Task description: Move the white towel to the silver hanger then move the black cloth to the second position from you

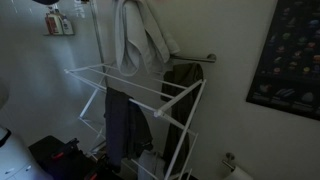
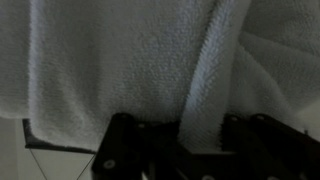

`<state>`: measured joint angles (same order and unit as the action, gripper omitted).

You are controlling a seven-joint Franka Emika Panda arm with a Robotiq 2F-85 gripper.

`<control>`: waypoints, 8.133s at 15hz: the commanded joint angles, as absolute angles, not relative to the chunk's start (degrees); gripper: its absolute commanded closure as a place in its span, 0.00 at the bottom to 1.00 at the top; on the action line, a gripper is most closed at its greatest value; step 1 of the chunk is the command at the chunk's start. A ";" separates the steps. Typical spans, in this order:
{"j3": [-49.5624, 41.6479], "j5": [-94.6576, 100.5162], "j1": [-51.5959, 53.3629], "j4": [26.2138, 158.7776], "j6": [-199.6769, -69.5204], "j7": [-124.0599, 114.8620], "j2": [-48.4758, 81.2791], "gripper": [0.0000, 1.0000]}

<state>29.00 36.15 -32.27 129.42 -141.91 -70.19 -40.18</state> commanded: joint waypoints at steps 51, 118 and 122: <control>4.32 28.31 5.40 94.51 -132.50 -2.63 9.18 1.00; 4.21 23.31 -7.88 161.79 -105.94 -27.83 -53.40 0.00; 4.55 23.75 -12.89 159.44 -113.03 -33.14 -51.82 0.00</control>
<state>3.85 23.28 -9.29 159.45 -108.70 -29.57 -51.13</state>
